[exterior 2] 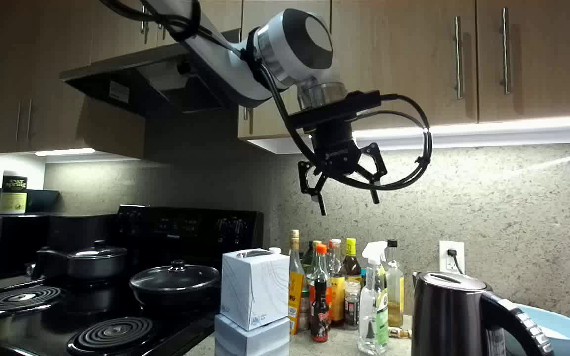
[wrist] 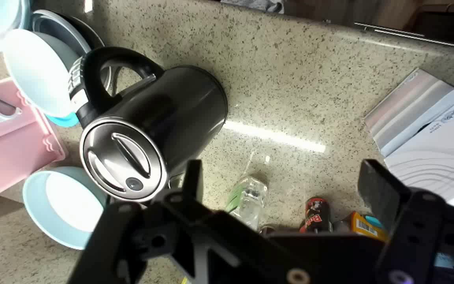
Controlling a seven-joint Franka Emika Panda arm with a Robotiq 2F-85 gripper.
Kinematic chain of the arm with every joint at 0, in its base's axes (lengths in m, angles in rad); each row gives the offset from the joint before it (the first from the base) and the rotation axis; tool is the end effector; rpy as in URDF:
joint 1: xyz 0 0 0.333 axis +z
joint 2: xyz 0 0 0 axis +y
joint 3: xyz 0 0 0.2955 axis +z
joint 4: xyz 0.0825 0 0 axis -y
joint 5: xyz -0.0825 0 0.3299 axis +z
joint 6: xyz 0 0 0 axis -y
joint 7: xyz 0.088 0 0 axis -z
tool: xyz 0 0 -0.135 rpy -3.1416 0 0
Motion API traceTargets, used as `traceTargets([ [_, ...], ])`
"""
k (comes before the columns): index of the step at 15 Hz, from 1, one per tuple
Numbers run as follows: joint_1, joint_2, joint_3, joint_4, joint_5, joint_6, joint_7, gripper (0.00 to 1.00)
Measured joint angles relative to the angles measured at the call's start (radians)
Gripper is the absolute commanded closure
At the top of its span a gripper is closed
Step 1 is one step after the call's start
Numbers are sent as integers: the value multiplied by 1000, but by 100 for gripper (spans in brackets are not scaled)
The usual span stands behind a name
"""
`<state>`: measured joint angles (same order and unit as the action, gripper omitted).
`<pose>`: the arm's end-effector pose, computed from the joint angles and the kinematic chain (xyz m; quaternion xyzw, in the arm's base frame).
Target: Pick up the top box and put it on the countertop.
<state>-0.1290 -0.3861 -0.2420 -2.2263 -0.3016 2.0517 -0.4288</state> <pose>0.3824 -0.1837 0.5123 0.9863 0.0883 0.0579 0.1266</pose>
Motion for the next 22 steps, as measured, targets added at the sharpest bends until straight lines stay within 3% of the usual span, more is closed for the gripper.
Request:
traceTargets([
  [6,3,0,2,0,9,-23,0,0],
  [15,61,8,20,32,277,-227,60,0],
  [22,64,19,49,57,293,-236,140,0],
])
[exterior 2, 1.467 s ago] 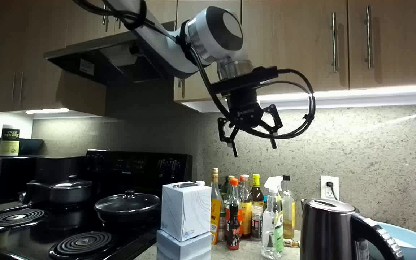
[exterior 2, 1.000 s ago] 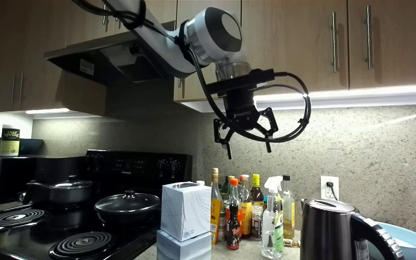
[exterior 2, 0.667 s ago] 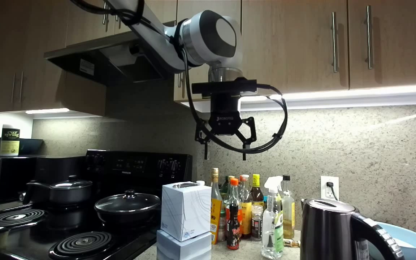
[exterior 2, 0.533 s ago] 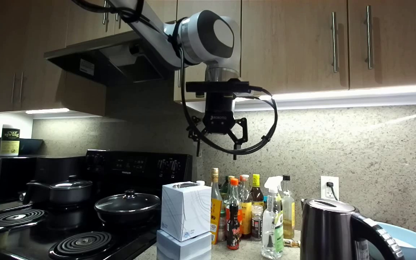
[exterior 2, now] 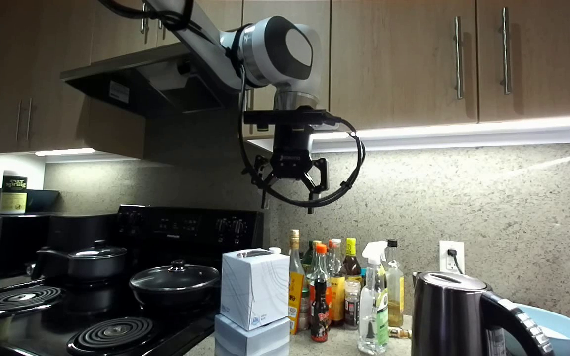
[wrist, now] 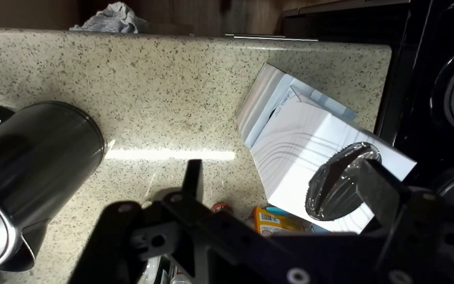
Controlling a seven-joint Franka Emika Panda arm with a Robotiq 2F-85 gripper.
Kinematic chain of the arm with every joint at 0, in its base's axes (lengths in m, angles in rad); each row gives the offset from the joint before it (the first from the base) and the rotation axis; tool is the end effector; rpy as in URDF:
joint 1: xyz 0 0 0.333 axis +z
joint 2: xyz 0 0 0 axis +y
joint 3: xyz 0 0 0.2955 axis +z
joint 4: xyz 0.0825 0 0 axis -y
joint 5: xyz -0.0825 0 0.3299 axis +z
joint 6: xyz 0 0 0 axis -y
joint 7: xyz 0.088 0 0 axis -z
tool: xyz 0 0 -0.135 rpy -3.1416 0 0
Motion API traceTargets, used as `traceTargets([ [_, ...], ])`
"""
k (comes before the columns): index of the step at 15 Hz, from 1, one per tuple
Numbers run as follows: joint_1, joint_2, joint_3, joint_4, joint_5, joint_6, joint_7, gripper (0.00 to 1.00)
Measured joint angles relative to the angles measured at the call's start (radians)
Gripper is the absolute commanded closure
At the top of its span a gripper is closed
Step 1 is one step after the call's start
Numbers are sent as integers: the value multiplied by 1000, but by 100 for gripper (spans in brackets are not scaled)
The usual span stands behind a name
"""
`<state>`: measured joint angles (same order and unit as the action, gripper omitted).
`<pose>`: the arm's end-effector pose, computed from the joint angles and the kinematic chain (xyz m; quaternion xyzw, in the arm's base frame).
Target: Pick up the top box and put it on the countertop.
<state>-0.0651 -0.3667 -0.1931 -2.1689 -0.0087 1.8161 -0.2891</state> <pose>0.3868 -0.1103 0.5063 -0.9993 -0.0226 -0.0117 0.0281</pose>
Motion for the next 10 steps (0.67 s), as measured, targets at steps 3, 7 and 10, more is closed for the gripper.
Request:
traceTargets([
  [3,0,4,1,0,18,-3,26,0],
  [7,0,57,32,0,66,22,238,0],
  [10,0,105,74,-2,66,92,415,0],
])
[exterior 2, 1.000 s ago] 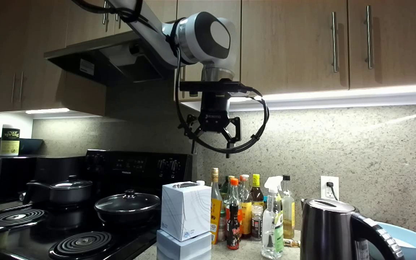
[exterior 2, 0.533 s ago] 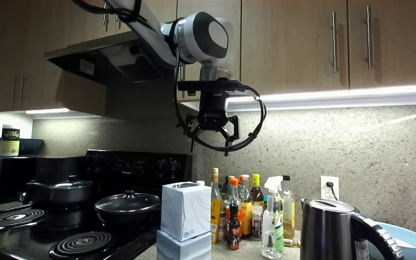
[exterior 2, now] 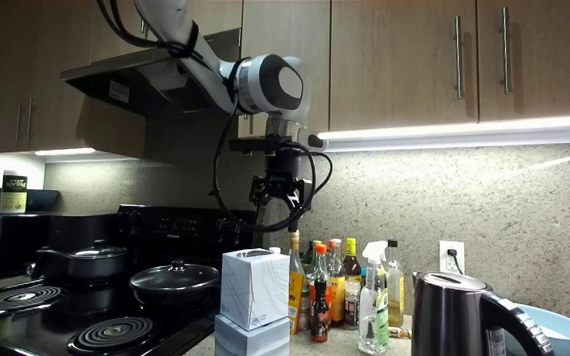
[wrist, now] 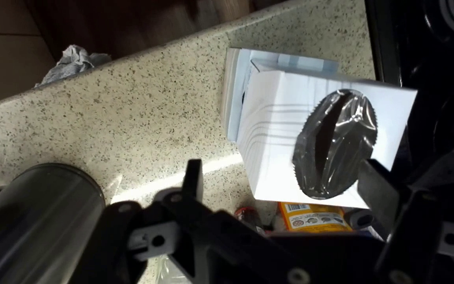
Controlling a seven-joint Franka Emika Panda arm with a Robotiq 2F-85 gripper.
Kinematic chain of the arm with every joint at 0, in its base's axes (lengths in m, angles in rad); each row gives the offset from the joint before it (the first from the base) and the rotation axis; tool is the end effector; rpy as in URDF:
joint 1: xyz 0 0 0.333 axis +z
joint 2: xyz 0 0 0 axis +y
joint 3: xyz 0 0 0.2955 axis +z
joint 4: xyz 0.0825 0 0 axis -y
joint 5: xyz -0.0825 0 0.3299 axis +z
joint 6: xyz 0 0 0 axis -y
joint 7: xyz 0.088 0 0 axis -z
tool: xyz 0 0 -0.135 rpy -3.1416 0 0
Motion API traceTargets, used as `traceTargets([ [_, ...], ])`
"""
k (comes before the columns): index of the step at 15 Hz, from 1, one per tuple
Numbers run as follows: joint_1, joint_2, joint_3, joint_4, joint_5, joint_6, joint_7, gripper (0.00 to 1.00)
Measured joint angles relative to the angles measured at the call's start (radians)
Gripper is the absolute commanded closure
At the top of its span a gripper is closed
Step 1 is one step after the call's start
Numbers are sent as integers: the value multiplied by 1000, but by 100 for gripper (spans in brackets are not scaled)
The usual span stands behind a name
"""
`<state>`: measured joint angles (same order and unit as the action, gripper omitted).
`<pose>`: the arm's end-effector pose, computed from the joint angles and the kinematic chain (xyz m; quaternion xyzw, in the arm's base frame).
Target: Pick up the top box and put it on the countertop.
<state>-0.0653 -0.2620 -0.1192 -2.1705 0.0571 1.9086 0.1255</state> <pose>0.4233 -0.0759 0.4728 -0.9859 0.1616 -0.0002 0.0423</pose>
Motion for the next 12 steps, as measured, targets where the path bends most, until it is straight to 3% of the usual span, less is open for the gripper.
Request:
traceTargets([
  [3,-1,26,23,-1,0,56,108,0],
  [12,-13,64,18,0,0,47,117,0],
])
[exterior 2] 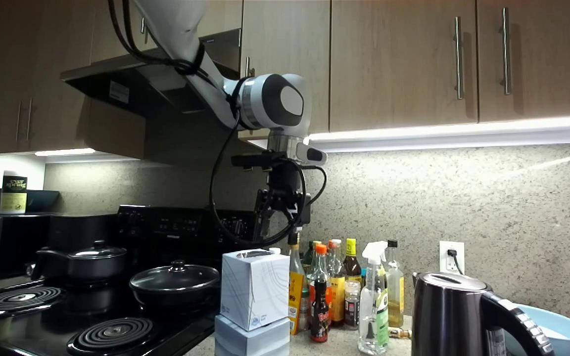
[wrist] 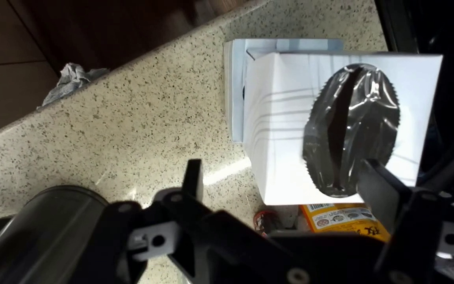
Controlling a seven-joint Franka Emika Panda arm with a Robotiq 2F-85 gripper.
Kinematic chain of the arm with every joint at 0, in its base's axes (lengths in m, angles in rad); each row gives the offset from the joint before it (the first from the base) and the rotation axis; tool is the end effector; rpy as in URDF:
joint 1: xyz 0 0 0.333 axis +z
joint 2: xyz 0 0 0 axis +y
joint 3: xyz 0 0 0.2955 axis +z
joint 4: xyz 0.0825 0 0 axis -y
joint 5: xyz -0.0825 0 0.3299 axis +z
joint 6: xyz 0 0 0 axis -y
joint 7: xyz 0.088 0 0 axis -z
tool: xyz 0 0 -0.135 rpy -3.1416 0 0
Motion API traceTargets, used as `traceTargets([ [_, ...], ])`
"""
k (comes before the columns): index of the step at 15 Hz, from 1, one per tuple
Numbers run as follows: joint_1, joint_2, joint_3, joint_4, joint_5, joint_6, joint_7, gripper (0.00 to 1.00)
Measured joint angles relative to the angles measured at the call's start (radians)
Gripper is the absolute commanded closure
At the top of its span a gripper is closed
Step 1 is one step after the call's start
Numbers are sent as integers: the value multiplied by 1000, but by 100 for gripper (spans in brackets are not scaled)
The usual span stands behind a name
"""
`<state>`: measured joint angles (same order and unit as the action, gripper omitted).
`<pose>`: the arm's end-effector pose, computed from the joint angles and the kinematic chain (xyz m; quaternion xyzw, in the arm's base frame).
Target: Pick up the top box and put it on the countertop.
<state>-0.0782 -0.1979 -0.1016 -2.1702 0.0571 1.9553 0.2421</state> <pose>0.4381 -0.0757 0.4493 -0.9750 0.2189 0.0103 0.0360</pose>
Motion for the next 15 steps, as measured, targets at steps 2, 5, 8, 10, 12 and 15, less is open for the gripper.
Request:
traceTargets([
  [2,0,26,-4,0,0,-9,-1,0],
  [5,0,55,-4,2,0,-28,-1,5],
  [8,0,73,-4,8,0,-43,-3,31],
  [10,2,83,-1,16,0,-49,-7,44],
  [12,3,94,4,32,0,-57,-9,58],
  [15,4,110,10,57,0,-75,-9,77],
])
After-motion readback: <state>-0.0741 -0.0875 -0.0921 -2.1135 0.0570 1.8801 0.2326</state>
